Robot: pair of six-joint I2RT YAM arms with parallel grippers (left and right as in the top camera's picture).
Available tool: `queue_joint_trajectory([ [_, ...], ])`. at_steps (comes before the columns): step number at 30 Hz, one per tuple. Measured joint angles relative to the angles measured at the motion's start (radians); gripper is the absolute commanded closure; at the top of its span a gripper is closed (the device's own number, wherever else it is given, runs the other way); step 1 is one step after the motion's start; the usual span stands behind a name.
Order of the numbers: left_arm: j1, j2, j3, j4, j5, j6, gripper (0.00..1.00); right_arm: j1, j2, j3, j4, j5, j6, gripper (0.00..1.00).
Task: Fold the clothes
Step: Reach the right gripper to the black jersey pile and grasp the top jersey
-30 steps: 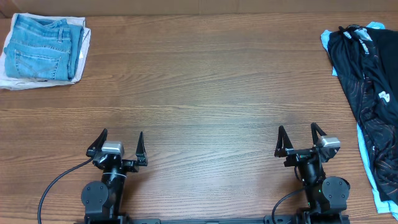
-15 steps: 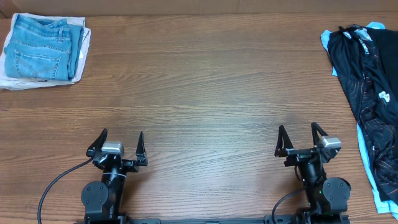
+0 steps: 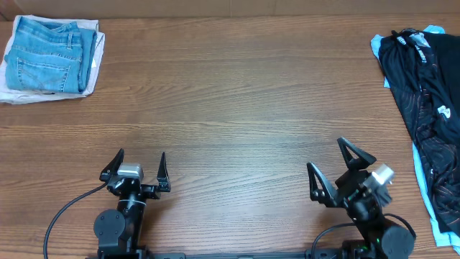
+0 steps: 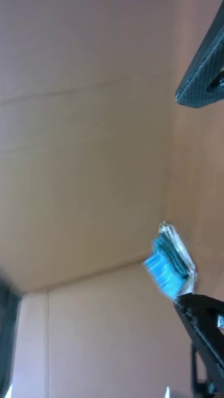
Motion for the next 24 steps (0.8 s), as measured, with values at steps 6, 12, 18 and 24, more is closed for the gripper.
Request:
queue_joint_trajectory([
  [6, 0.000, 0.000, 0.000, 0.000, 0.000, 0.000, 0.00, 0.000, 0.026, 0.076, -0.018, -0.008, -0.006, 0.00],
  [12, 0.000, 0.000, 0.000, 0.000, -0.003, 0.000, 0.00, 0.000, 0.206, 0.295, -0.105, 0.048, -0.076, 0.00],
  [18, 0.000, -0.001, -0.001, 0.000, -0.003, 0.000, 0.00, -0.003, 0.623, 0.637, -0.233, 0.089, -0.156, 0.00],
  [24, 0.000, -0.001, -0.001, 0.000, -0.003, 0.000, 0.00, -0.123, 1.115, 1.102, -0.576, 0.097, -0.208, 0.00],
])
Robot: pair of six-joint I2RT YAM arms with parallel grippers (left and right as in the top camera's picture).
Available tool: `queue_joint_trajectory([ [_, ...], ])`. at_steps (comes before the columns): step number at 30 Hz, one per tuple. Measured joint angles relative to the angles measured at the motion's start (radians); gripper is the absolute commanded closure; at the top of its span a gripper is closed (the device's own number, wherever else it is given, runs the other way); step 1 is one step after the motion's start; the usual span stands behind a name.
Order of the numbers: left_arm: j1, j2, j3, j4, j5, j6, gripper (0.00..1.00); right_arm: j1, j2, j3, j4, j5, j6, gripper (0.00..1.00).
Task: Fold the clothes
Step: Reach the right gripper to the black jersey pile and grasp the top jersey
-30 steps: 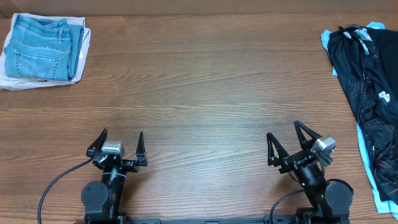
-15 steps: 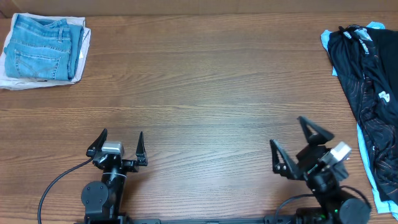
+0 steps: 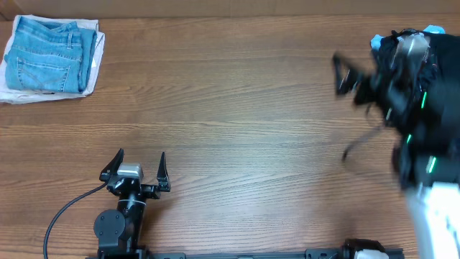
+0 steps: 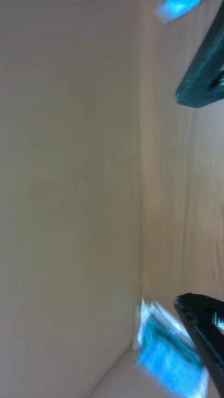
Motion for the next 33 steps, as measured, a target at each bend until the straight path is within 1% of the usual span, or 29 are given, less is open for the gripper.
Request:
queue_joint_trajectory([
  [2, 0.000, 0.000, 0.000, 0.002, 0.000, 0.000, 0.00, -0.070, 0.185, 0.195, -0.160, -0.012, -0.014, 0.00],
  [4, 0.000, 0.000, 0.000, 0.002, 0.000, 0.000, 0.00, -0.135, 0.357, 0.375, -0.285, -0.034, -0.024, 0.00],
  [5, 0.000, 0.000, 0.000, 0.002, 0.000, 0.000, 0.00, -0.159, 0.421, 0.438, -0.320, -0.039, -0.027, 0.00],
  [6, 0.000, 0.000, 0.000, 0.002, -0.001, 0.000, 0.00, -0.203, 0.540, 0.542, -0.383, -0.051, -0.030, 0.00],
  [7, 0.000, 0.000, -0.001, 0.002, -0.001, 0.000, 0.00, -0.227, 0.601, 0.579, -0.415, -0.057, -0.034, 0.00],
  [10, 0.000, 0.000, -0.001, 0.002, -0.002, 0.000, 0.00, -0.269, 0.708, 0.610, -0.416, -0.056, -0.054, 0.00],
  [13, 0.000, 0.000, -0.001, 0.002, -0.003, 0.000, 0.00, -0.290, 0.781, 0.611, -0.392, -0.010, -0.092, 0.00],
  [25, 0.000, 0.000, -0.001, 0.002, -0.003, 0.000, 0.00, -0.300, 0.993, 0.620, -0.279, 0.406, -0.264, 0.00],
  [33, 0.000, 0.000, -0.001, 0.002, -0.003, 0.000, 0.00, -0.368, 1.093, 0.620, -0.270, 0.493, -0.318, 0.00],
])
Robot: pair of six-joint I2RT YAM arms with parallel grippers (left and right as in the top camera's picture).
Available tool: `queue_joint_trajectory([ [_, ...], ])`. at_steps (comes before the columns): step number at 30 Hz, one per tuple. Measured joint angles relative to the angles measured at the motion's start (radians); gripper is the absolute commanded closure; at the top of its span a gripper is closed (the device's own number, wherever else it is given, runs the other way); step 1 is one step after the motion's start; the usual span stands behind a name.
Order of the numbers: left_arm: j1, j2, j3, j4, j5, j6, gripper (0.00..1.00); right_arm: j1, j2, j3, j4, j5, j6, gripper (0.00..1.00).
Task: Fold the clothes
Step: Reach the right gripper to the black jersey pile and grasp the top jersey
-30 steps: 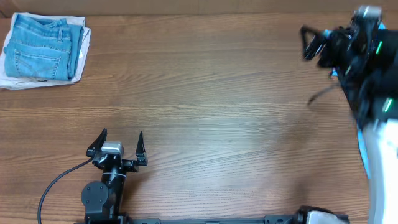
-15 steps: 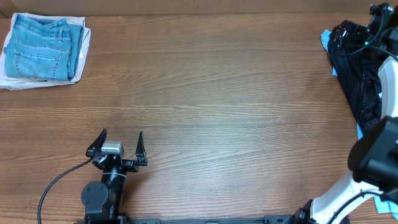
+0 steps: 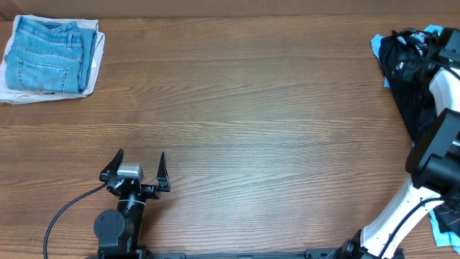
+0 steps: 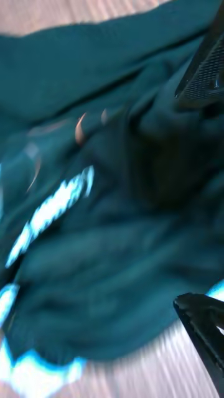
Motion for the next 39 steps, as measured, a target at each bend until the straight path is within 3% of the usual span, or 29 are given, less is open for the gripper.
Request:
queue_joint_trajectory([
  [3, 0.000, 0.000, 0.000, 0.000, 0.000, 0.000, 0.00, -0.034, 0.026, 0.000, 0.003, 0.006, -0.006, 0.12],
  [4, 0.000, 0.000, 0.000, 0.000, 0.000, 0.000, 0.00, -0.045, 0.033, 0.000, 0.003, 0.009, -0.011, 0.26],
  [8, 0.000, 0.000, 0.000, 0.000, 0.000, 0.000, 0.00, -0.058, 0.044, 0.001, 0.017, 0.013, -0.016, 0.50],
  [10, 0.000, 0.000, 0.000, 0.000, 0.000, 0.000, 0.00, -0.053, 0.044, 0.001, 0.021, 0.010, -0.018, 0.71],
  [14, 0.000, 0.000, 0.000, 0.000, 0.000, 0.000, 0.00, -0.049, 0.044, 0.003, 0.027, 0.005, -0.014, 0.96],
  [21, 0.000, 0.000, 0.000, 0.000, 0.000, 0.000, 0.00, -0.048, 0.045, 0.005, 0.028, -0.018, 0.021, 0.96],
  [26, 0.000, 0.000, 0.000, 0.000, 0.000, 0.000, 0.00, -0.047, 0.028, 0.006, 0.043, -0.151, 0.097, 0.96],
  [34, 0.000, 0.000, 0.000, 0.000, 0.000, 0.000, 0.00, -0.001, -0.174, 0.008, 0.015, -0.363, 0.159, 0.96],
  [39, 0.000, 0.000, 0.000, 0.000, 0.000, 0.000, 0.00, 0.103, -0.246, 0.024, -0.051, -0.430, 0.181, 0.96],
])
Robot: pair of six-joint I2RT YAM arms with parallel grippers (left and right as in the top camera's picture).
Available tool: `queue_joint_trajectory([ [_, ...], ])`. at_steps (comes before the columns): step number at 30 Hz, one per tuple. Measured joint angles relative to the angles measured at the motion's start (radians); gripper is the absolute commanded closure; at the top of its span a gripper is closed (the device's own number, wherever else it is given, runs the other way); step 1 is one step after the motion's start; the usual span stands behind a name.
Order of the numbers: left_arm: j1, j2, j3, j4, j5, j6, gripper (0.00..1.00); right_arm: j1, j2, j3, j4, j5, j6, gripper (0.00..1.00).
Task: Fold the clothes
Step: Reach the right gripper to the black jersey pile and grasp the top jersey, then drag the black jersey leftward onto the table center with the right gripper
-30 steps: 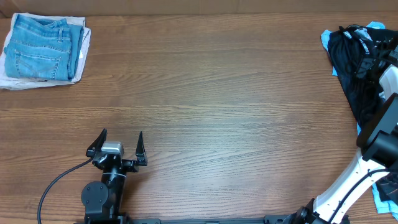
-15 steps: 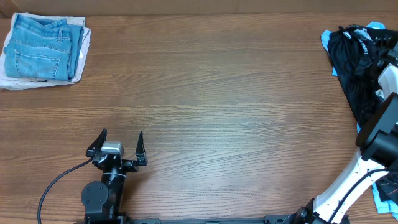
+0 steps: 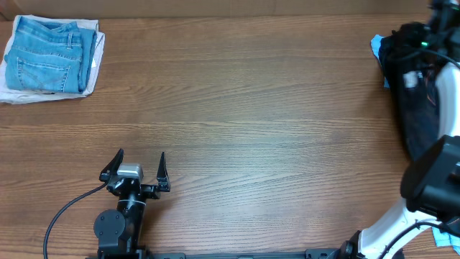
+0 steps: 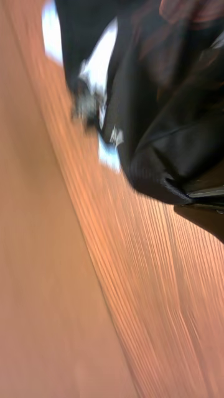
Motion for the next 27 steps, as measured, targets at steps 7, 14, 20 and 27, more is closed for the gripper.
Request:
queue_joint_trajectory([
  [7, 0.000, 0.000, 0.000, 0.000, 0.000, 0.000, 0.00, 0.201, 0.005, 0.000, -0.047, -0.155, 0.028, 0.96],
  [14, 0.000, 0.000, 0.000, 0.000, 0.000, 0.000, 0.00, 0.464, 0.005, 0.000, -0.052, -0.232, 0.064, 0.96],
  [20, 0.000, 0.000, 0.000, 0.000, 0.000, 0.000, 0.00, 0.704, 0.008, 0.000, 0.036, -0.253, 0.121, 0.96],
  [27, 0.000, 0.000, 0.000, 0.000, 0.000, 0.000, 0.00, 0.923, 0.045, 0.000, 0.138, -0.241, 0.182, 0.95],
])
